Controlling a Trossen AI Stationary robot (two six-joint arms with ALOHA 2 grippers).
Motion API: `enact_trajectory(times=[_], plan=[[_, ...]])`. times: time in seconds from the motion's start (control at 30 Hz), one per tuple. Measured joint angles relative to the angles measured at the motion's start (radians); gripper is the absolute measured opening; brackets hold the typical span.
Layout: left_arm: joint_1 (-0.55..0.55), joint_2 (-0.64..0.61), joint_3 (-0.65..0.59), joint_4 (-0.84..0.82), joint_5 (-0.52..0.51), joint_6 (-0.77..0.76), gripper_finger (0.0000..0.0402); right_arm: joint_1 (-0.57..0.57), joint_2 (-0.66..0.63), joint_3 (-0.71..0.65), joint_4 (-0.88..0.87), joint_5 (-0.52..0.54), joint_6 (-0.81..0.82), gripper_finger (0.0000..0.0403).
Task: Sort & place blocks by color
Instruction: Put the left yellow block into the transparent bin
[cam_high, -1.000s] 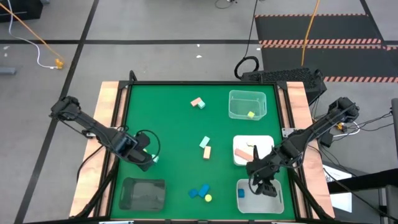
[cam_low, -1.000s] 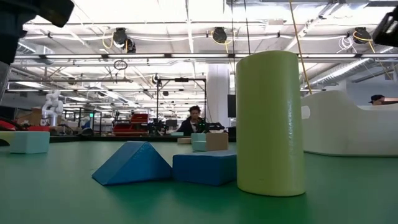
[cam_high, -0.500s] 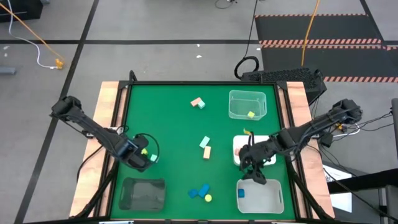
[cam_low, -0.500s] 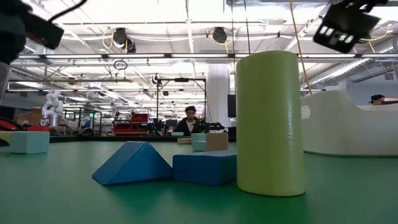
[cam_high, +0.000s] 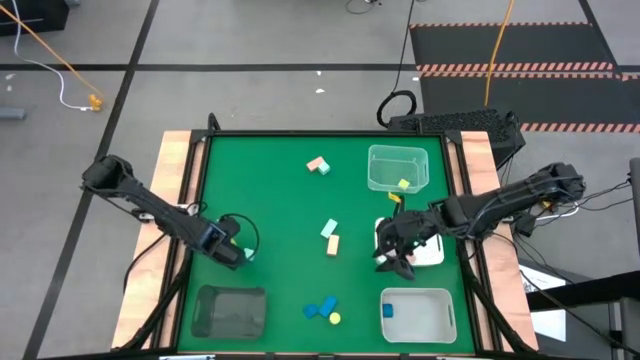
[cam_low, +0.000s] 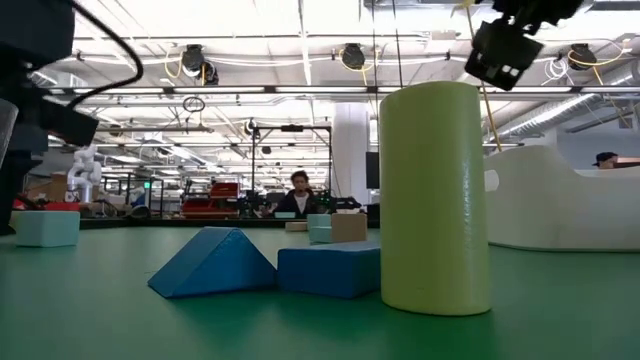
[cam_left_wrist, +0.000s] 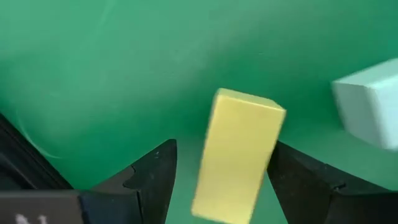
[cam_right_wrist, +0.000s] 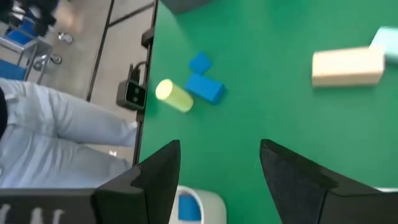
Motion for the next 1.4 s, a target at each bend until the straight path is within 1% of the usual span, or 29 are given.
enact_trajectory(times=[0.07,0.13,0.2,0.3,0.33,0.43,0.57,0.63,0.7,0.77,0.87,1.0,1.07,1.17,1.27,1.33,1.4], plan=[[0.009,0.0,-0.023,0.03,0.006,-0.005,0.0239,-0.016,0.0,0.0,0.029,0.003,0.0,0.021],[0.016,-0.001,-0.031,0.047,0.014,-0.018,0.0226,-0.031,0.0,0.0,0.068,0.005,0.005,0.021],[0.017,-0.001,-0.032,0.059,0.02,-0.025,0.0196,-0.046,0.0,0.0,0.106,0.005,0.009,0.021],[0.017,0.0,-0.023,0.069,0.03,-0.026,0.0131,-0.064,0.0,0.0,0.16,0.015,0.015,0.021],[0.017,0.0,-0.018,0.069,0.031,-0.029,0.013,-0.068,0.0,0.0,0.175,0.035,0.015,0.021],[0.017,0.0,0.0,0.069,0.033,-0.053,0.013,-0.08,0.0,0.0,0.217,0.152,0.017,0.021],[0.017,0.0,0.045,0.064,0.018,-0.093,0.013,-0.099,0.0,0.0,0.268,0.38,0.016,0.021],[0.017,0.0,0.074,0.064,-0.002,-0.107,0.013,-0.108,0.0,0.0,0.298,0.47,0.017,0.021],[0.017,0.0,0.112,0.064,-0.023,-0.111,0.013,-0.119,0.0,0.0,0.334,0.538,0.02,0.021],[0.011,0.0,0.156,0.072,-0.051,-0.106,0.013,-0.129,0.0,0.0,0.374,0.581,0.024,0.021],[-0.008,0.0,0.24,0.073,-0.078,-0.07,0.013,-0.145,0.0,0.0,0.409,0.604,0.027,0.021],[-0.046,0.0,0.365,0.079,-0.104,-0.019,0.013,-0.157,0.0,0.0,0.418,0.6,0.026,0.021],[-0.074,0.0,0.42,0.113,-0.108,-0.002,0.013,-0.158,0.0,0.0,0.411,0.6,0.023,0.021],[-0.128,0.0,0.465,0.243,-0.104,0.005,0.013,-0.158,0.0,0.0,0.395,0.599,0.02,0.021],[-0.194,0.0,0.468,0.412,-0.064,-0.003,0.013,-0.158,0.0,0.0,0.372,0.599,0.02,0.021],[-0.242,0.0,0.456,0.503,-0.039,-0.037,0.013,-0.158,0.001,0.0,0.356,0.599,0.02,0.021],[-0.292,0.002,0.444,0.54,-0.006,-0.093,0.013,-0.158,0.001,-0.003,0.351,0.599,0.02,0.021]])
